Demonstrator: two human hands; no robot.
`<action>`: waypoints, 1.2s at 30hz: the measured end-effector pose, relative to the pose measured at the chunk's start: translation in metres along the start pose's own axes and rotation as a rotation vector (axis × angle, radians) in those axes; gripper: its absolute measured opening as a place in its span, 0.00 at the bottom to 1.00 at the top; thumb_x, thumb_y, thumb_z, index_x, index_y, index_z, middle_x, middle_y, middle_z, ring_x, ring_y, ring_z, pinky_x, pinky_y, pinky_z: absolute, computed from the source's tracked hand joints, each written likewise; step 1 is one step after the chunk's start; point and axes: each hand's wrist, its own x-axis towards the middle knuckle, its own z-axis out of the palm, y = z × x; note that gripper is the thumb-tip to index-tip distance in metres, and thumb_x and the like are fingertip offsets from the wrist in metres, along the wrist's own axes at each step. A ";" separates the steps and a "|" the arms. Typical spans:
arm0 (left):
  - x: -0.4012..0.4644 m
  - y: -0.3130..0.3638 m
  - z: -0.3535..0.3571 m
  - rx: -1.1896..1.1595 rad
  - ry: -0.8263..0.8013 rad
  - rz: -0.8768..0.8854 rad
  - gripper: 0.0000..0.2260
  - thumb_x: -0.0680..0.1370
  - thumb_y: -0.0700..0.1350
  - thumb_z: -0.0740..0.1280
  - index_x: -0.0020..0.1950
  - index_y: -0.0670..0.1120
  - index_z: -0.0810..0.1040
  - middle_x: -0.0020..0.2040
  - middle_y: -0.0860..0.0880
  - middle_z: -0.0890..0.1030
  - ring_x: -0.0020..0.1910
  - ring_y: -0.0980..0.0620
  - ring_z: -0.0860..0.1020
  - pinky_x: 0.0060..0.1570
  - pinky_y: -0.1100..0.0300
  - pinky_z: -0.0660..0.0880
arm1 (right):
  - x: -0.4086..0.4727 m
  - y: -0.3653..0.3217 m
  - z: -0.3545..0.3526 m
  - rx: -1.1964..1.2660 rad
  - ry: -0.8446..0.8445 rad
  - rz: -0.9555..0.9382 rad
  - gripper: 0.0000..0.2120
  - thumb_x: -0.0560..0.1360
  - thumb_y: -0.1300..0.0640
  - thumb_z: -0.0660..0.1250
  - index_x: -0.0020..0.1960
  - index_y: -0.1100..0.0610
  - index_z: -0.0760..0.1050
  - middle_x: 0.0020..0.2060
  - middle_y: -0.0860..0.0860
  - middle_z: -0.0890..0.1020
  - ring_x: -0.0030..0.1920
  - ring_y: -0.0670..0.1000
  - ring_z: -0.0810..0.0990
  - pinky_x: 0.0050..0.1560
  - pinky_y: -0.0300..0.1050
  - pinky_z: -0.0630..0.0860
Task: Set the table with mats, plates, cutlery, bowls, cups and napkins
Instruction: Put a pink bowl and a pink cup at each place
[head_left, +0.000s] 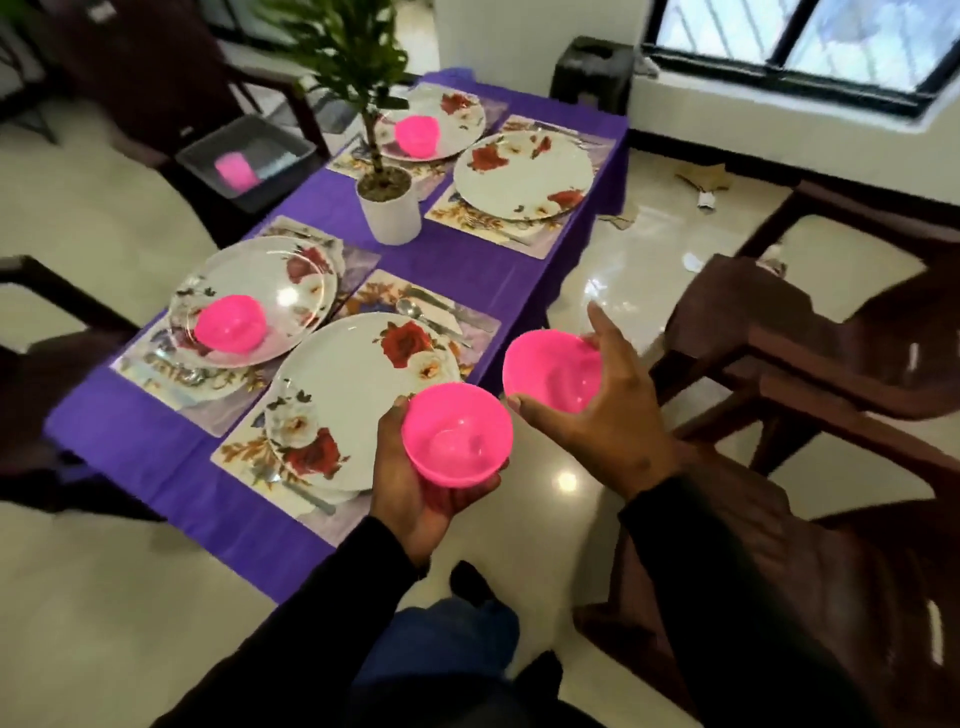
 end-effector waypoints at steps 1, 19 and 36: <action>0.004 0.003 -0.003 -0.028 0.024 0.002 0.29 0.78 0.65 0.62 0.69 0.45 0.76 0.58 0.36 0.83 0.49 0.34 0.83 0.35 0.46 0.82 | 0.010 -0.003 0.005 -0.007 -0.038 -0.010 0.58 0.59 0.29 0.74 0.80 0.48 0.52 0.72 0.50 0.68 0.69 0.52 0.69 0.66 0.57 0.74; 0.065 0.061 -0.061 -0.488 0.250 0.118 0.34 0.71 0.68 0.65 0.69 0.45 0.75 0.63 0.35 0.81 0.63 0.27 0.76 0.34 0.44 0.82 | 0.177 -0.065 0.145 -0.258 -0.560 -0.383 0.51 0.63 0.37 0.78 0.78 0.49 0.55 0.72 0.51 0.66 0.69 0.55 0.62 0.65 0.54 0.67; 0.133 0.071 -0.040 -0.752 0.499 0.386 0.29 0.78 0.67 0.59 0.67 0.47 0.78 0.64 0.35 0.80 0.61 0.25 0.76 0.40 0.42 0.81 | 0.261 -0.044 0.309 -0.528 -0.998 -0.814 0.52 0.68 0.33 0.70 0.80 0.51 0.46 0.75 0.56 0.59 0.74 0.60 0.60 0.68 0.57 0.66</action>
